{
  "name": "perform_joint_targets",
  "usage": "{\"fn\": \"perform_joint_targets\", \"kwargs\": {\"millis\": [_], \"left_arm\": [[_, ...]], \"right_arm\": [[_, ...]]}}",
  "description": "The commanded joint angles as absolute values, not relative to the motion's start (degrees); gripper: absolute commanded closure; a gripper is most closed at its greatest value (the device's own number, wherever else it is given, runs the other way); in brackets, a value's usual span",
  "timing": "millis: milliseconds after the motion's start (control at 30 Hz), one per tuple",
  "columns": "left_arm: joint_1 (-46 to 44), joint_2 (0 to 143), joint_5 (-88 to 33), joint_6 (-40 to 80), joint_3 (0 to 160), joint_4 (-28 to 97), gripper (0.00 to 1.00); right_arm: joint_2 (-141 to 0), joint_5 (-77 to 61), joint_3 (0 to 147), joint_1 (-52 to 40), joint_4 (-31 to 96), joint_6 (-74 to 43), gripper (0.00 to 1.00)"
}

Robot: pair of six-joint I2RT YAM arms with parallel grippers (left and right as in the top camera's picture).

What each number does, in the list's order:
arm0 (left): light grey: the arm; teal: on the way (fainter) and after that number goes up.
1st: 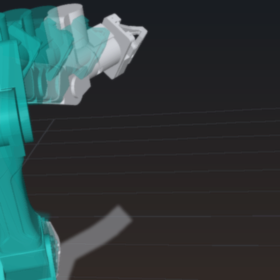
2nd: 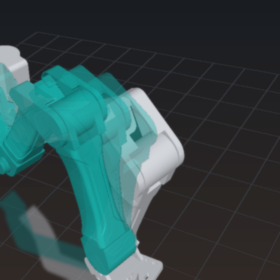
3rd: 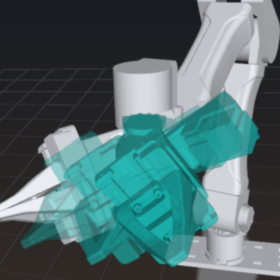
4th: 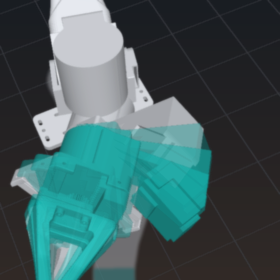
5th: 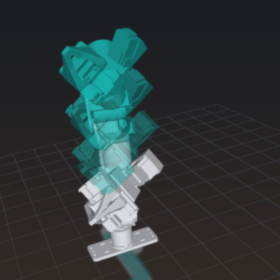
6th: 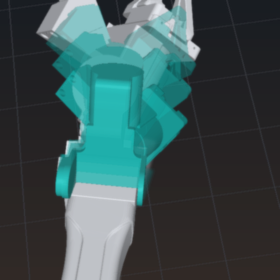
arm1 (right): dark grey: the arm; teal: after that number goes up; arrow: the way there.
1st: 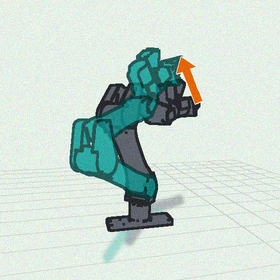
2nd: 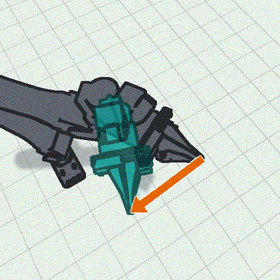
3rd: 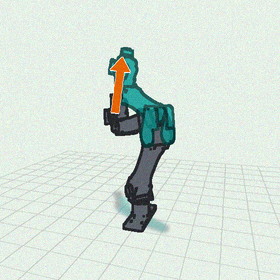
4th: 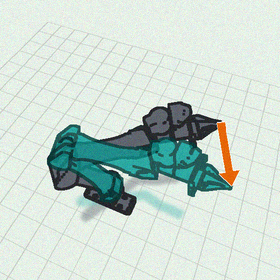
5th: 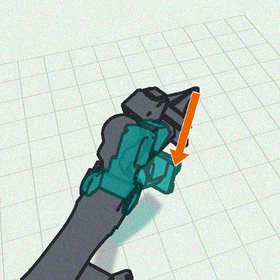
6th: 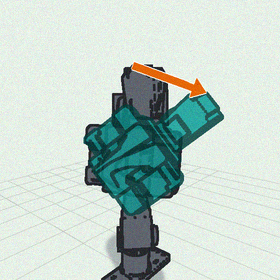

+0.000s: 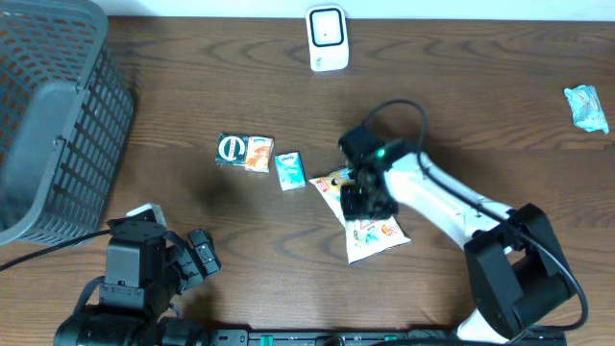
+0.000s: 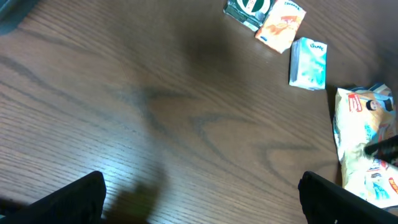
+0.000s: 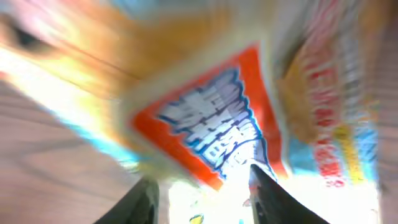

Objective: Scan the item barcode

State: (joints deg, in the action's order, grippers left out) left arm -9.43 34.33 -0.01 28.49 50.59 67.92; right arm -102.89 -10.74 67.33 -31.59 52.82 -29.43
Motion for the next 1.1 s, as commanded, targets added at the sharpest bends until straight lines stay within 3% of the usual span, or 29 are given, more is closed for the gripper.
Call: {"fn": "perform_joint_targets", "kwargs": {"millis": [0,233,433,800,1067], "left_arm": [[-9.30,34.11,0.49,28.38,50.46,68.07,0.03],[-9.30,34.11,0.49,28.38,50.46,68.07,0.02],[-9.30,34.11,0.49,28.38,50.46,68.07,0.02],[-9.30,34.11,0.49,28.38,50.46,68.07,0.02],[-9.30,34.11,0.49,28.38,50.46,68.07,0.02]], "right_arm": [[-102.61,-12.58,77.87,-27.77,54.92,-27.68,0.54],[-102.65,-12.21,83.66,-24.58,53.67,-26.24,0.51],[-102.78,-10.46,79.53,-25.06,52.90,-26.09,0.62],[-103.61,-11.11,62.28,-28.86,37.47,-32.49,0.62],[-103.68,-8.56,60.60,-28.34,28.62,-35.03,0.63]]}}
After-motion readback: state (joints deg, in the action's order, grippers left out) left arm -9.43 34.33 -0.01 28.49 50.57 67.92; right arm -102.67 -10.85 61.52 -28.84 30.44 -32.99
